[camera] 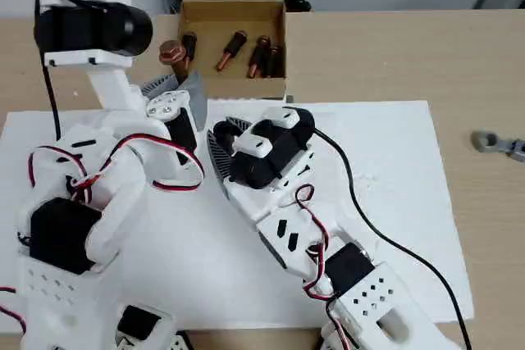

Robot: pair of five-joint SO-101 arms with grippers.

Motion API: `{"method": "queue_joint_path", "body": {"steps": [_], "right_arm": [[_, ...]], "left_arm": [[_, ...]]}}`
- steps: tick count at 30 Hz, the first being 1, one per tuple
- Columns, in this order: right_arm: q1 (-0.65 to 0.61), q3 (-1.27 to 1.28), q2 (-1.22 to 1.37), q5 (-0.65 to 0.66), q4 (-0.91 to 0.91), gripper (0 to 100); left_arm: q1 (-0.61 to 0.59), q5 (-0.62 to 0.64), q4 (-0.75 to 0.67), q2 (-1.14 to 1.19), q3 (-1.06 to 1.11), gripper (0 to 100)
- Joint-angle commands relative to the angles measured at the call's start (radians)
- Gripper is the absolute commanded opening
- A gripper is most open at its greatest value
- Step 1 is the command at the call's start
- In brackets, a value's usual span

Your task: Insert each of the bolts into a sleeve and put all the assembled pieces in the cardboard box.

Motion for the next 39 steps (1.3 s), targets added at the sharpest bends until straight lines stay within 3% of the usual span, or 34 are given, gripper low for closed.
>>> {"method": "queue_joint_path", "body": {"steps": [1, 9, 31, 39], "right_arm": [[0.007, -0.064, 0.001, -0.009, -0.028, 0.4], [0.007, -0.064, 0.001, -0.009, -0.028, 0.4], [0.012, -0.066, 0.001, -0.008, -0.022, 0.4], [0.012, -0.066, 0.001, -0.008, -0.022, 0.4]], "left_arm": [[0.008, 0.009, -0.048, -0.017, -0.005, 0], [0.095, 0.008, -0.095, -0.015, 0.054, 0], [0.098, -0.020, -0.094, -0.025, 0.202, 0], [0.101, -0.025, -0.006, -0.025, 0.205, 0]]}}
